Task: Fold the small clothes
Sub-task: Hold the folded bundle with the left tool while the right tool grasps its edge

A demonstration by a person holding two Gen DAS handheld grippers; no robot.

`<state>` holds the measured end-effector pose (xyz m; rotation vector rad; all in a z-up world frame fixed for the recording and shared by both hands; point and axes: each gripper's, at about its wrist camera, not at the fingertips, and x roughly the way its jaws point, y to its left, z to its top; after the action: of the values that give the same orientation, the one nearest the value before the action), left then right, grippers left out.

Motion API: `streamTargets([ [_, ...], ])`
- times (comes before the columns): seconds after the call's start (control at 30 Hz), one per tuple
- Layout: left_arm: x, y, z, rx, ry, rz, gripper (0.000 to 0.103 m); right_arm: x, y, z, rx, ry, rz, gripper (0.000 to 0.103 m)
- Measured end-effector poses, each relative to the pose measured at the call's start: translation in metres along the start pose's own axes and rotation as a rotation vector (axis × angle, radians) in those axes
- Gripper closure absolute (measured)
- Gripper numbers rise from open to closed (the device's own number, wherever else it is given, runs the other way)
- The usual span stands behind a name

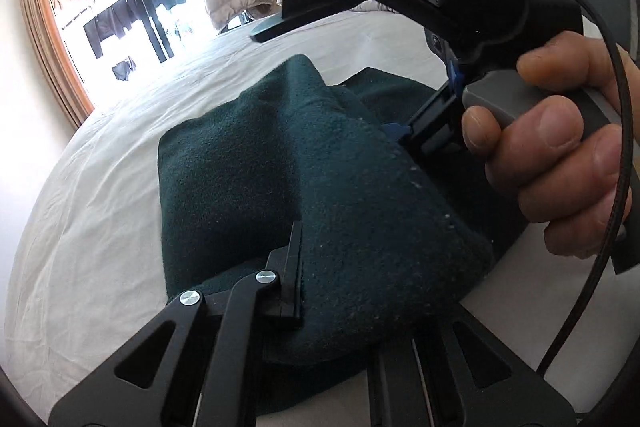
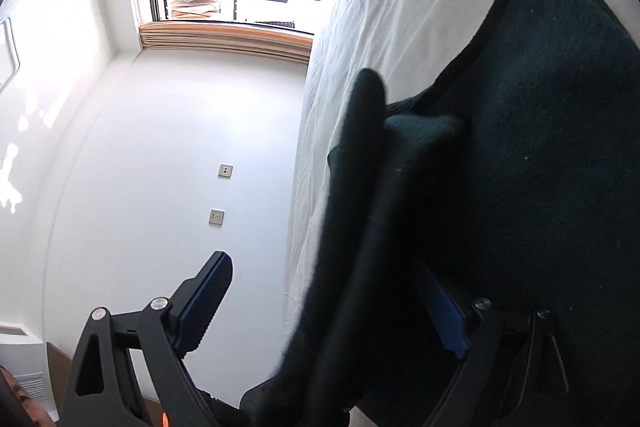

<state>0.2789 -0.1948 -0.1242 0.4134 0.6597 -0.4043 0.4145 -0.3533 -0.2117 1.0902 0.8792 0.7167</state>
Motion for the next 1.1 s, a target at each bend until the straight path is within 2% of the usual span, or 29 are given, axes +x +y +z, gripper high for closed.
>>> streamTargets([
  [0.07,-0.002,-0.003,0.001,0.023,-0.009,0.016,0.096,0.01,0.002,0.002,-0.005,0.021,-0.067,0.01],
  [0.17,-0.003,-0.009,-0.001,0.05,-0.009,0.036,0.096,0.016,0.009,0.01,-0.032,0.002,-0.172,0.017],
  [0.3,-0.002,-0.021,-0.006,0.098,-0.009,0.061,0.096,0.021,0.023,0.022,-0.113,0.017,-0.327,0.037],
  [0.43,0.002,-0.027,-0.007,0.118,-0.003,0.07,0.096,0.022,0.034,0.026,-0.202,0.037,-0.464,0.05],
  [0.53,0.001,-0.035,-0.008,0.122,-0.001,0.056,0.096,0.015,0.039,0.027,-0.267,0.04,-0.541,0.069],
  [0.57,0.001,-0.038,-0.007,0.128,-0.003,0.054,0.096,0.011,0.042,0.029,-0.292,0.031,-0.568,0.085],
  [0.67,-0.001,-0.044,-0.006,0.141,-0.018,0.049,0.096,0.0,0.06,0.035,-0.382,-0.013,-0.601,0.088],
  [0.77,-0.006,-0.05,0.001,0.153,-0.046,0.046,0.096,-0.013,0.085,0.036,-0.532,-0.073,-0.559,0.09],
  [0.87,-0.009,-0.058,0.01,0.166,-0.071,0.037,0.096,-0.023,0.102,0.034,-0.641,-0.101,-0.562,0.09],
  [0.97,-0.006,-0.067,0.014,0.182,-0.077,0.025,0.096,-0.033,0.099,0.036,-0.657,-0.112,-0.554,0.091],
  [1.1,0.012,-0.089,0.015,0.212,-0.037,-0.006,0.096,-0.041,0.056,0.046,-0.568,-0.107,-0.643,0.091],
])
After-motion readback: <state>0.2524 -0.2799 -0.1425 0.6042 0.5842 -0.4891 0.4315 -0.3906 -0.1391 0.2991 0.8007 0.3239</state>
